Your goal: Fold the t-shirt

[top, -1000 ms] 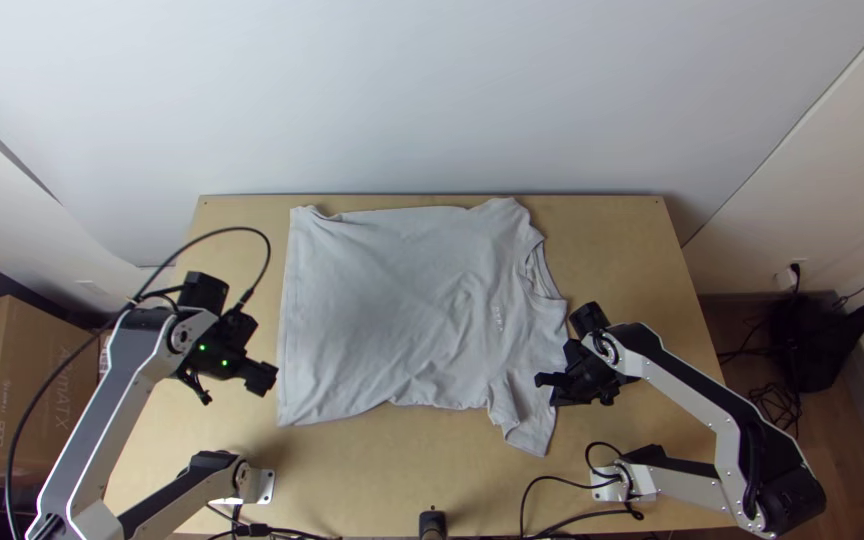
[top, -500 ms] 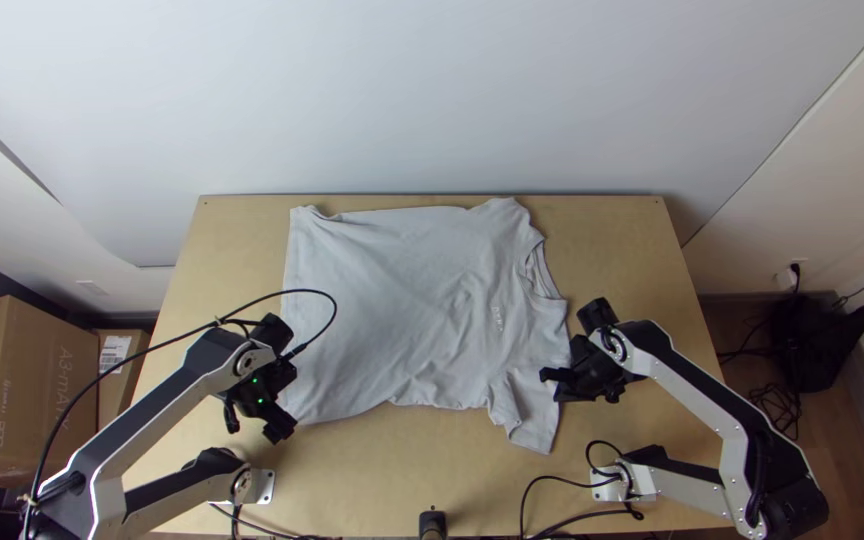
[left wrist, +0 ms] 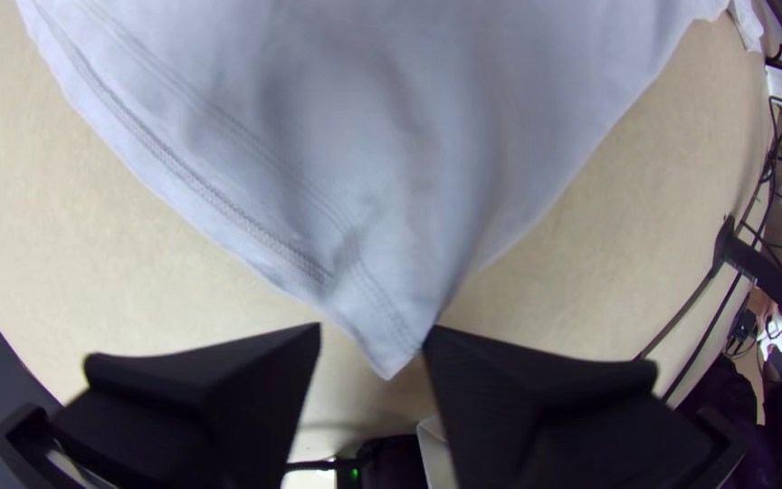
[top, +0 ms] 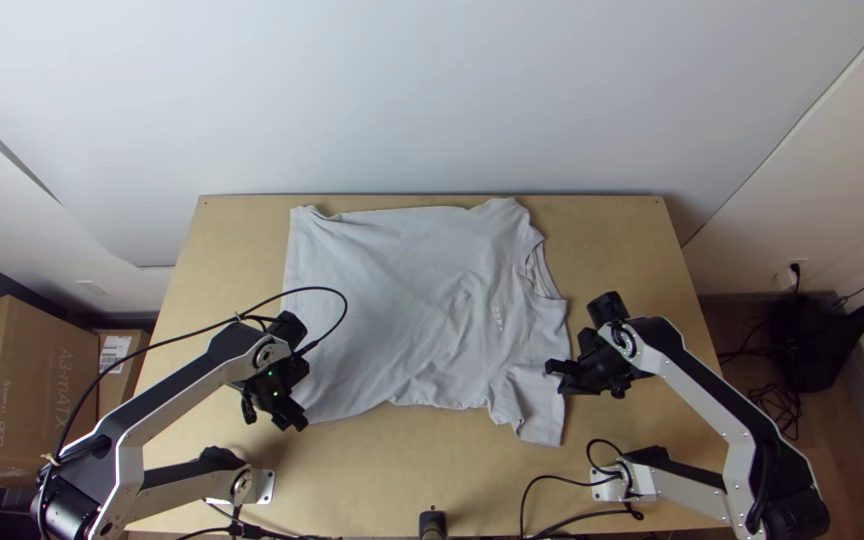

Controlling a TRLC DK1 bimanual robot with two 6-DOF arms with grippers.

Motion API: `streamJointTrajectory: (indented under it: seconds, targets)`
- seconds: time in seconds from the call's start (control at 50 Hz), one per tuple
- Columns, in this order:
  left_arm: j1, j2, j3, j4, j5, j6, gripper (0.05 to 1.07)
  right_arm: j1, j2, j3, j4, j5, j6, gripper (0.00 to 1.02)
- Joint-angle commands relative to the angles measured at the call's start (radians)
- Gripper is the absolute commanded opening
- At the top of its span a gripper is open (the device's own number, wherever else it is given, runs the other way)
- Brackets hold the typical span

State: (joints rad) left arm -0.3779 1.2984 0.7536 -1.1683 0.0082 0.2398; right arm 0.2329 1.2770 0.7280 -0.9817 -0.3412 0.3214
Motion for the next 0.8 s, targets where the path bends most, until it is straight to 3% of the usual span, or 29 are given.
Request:
streamJointTrajectory:
  seconds: [0.0,0.18,0.48,0.58,0.68,0.78]
  targets:
    - [-0.007,0.009,-0.022,0.033,0.016,0.033,0.08,-0.03,-0.027,0.034,-0.014,0.002,0.007,0.02]
    - [0.0,-0.017,-0.042,0.025,0.015,0.061,0.08,-0.09,-0.033,0.082,-0.048,0.004,-0.018,0.02]
    - [0.246,-0.044,0.105,0.094,0.088,0.041,0.08,-0.15,-0.065,0.159,-0.061,0.004,-0.07,0.02]
    - [0.28,-0.045,0.17,0.141,0.088,-0.027,0.08,-0.156,-0.076,0.192,-0.008,0.007,-0.084,0.02]
    - [0.32,-0.053,0.253,0.239,0.092,-0.119,0.08,-0.156,-0.12,0.229,0.146,0.044,-0.094,0.02]
    - [0.366,-0.059,0.357,0.337,0.09,-0.201,0.08,-0.158,-0.102,0.34,0.173,0.051,-0.11,0.02]
